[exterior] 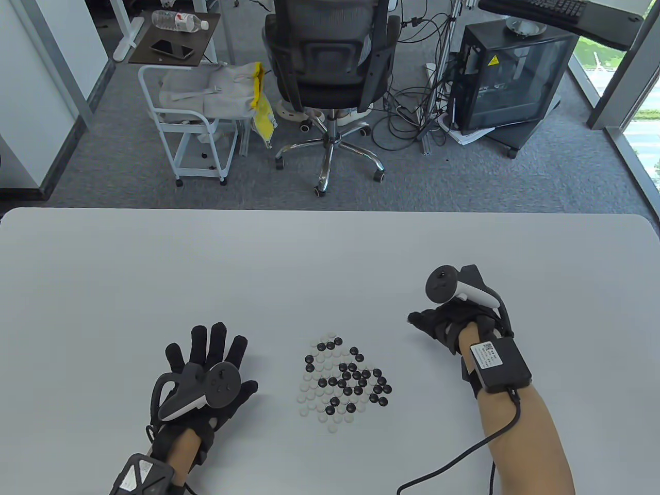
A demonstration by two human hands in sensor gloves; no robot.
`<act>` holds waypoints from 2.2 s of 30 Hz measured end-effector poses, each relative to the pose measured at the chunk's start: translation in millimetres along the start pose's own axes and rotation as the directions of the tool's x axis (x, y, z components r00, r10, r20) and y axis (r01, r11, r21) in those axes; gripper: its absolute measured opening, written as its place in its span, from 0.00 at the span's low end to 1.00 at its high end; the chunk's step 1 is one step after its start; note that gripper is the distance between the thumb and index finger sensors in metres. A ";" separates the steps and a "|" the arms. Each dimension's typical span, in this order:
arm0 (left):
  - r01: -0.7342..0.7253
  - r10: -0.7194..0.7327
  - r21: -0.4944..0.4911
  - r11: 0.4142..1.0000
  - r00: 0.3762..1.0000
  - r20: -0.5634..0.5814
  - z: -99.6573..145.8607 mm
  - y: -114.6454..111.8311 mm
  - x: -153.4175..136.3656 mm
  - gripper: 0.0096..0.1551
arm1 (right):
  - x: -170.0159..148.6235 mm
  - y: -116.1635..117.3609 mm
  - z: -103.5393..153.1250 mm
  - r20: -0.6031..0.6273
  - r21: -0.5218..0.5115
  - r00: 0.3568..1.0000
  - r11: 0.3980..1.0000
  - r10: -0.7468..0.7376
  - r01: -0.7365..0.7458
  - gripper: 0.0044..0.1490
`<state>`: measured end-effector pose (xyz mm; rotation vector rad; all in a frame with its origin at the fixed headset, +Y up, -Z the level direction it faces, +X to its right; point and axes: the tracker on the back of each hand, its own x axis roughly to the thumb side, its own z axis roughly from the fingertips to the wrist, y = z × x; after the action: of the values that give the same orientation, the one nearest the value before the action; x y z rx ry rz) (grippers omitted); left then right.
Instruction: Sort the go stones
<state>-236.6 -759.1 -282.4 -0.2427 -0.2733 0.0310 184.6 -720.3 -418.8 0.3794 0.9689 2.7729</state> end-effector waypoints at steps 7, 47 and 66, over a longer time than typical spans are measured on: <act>-0.005 0.005 0.008 1.000 1.000 0.000 0.9 0.7 -1.0 0.52 | 59.3 19.6 -13.6 0.190 0.078 0.980 0.994 0.062 -0.078 0.45; 0.010 -0.010 0.019 1.000 1.000 0.004 2.9 1.6 0.6 0.52 | -66.4 25.8 8.9 -0.180 0.056 0.982 0.996 -0.059 0.070 0.45; 0.011 -0.011 0.010 1.000 1.000 0.008 1.3 1.3 5.3 0.52 | -52.4 12.9 11.9 -0.129 -0.015 0.989 0.997 -0.078 0.076 0.45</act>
<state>-231.9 -757.2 -280.1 -0.2307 -0.2820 0.0220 236.9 -736.4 -411.1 0.1587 0.9761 2.7591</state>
